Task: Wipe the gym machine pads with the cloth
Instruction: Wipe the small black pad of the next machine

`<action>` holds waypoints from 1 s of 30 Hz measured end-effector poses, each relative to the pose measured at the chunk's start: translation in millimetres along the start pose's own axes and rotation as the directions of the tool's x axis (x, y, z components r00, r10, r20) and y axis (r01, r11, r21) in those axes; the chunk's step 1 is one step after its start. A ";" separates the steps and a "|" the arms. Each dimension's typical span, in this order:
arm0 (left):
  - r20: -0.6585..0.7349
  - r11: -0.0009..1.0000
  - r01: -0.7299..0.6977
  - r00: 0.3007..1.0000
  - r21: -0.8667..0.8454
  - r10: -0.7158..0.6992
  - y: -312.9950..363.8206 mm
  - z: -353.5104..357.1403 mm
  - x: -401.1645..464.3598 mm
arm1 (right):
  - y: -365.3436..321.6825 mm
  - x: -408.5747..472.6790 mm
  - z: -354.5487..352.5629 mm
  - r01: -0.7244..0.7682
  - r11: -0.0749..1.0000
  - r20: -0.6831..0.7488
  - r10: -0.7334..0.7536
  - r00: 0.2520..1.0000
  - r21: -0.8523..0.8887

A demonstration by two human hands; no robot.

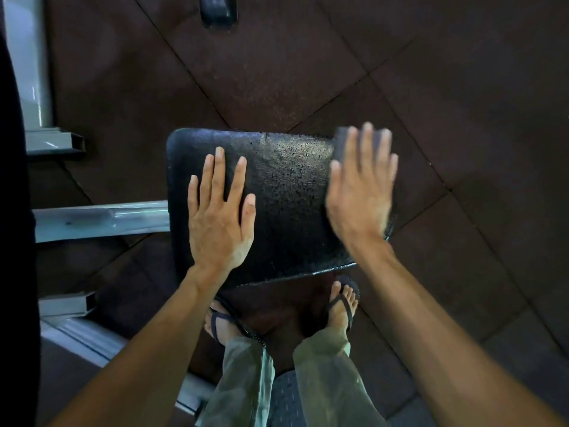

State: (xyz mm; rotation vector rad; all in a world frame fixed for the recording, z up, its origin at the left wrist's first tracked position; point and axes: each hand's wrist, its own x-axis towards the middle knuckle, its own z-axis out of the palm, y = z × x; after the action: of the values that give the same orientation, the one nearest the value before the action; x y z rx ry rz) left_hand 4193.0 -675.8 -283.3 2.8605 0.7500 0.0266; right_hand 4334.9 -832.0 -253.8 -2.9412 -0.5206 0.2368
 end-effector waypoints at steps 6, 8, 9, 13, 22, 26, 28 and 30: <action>-0.001 1.000 -0.012 1.000 -0.008 0.012 -0.9 -2.6 -1.3 | -7.6 -90.0 13.6 0.473 0.880 0.169 -0.460 0.872 -0.045; -0.002 1.000 -0.003 1.000 -0.014 0.003 -0.8 -1.9 -0.5 | 33.4 -100.3 6.3 0.472 0.878 0.177 -0.453 0.874 -0.077; 0.002 1.000 -0.001 1.000 -0.016 0.001 -0.2 -1.4 -0.1 | 50.9 -93.9 2.4 0.425 0.900 0.165 -0.408 0.898 -0.092; 0.010 1.000 0.006 1.000 -0.012 -0.006 0.0 0.3 0.4 | 40.6 -21.6 -4.3 0.080 0.996 0.039 -0.079 0.996 -0.033; 0.039 0.998 -0.006 0.999 -0.061 0.009 -1.2 -5.9 1.3 | -45.3 -69.4 15.7 0.253 0.927 0.120 -0.295 0.948 0.278; 0.046 0.967 0.056 0.998 -0.247 -0.045 15.4 -17.2 -0.2 | 7.3 -46.0 9.5 0.124 0.972 0.017 -0.130 0.991 0.200; 0.047 0.970 0.033 0.999 -0.241 -0.023 46.7 -21.0 -5.7 | 27.9 -37.6 12.8 0.076 0.992 -0.010 -0.076 0.997 0.102; 0.074 0.983 -0.023 0.997 -0.183 0.037 83.2 -14.2 -11.1 | 33.5 -37.7 18.4 0.093 0.995 -0.028 -0.092 0.995 0.045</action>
State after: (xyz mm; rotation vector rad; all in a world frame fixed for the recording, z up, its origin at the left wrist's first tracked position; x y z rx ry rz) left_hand 4222.7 -749.9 -253.8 2.6822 0.6533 -0.0104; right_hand 4307.6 -874.2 -272.6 -2.8621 -0.6373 0.1970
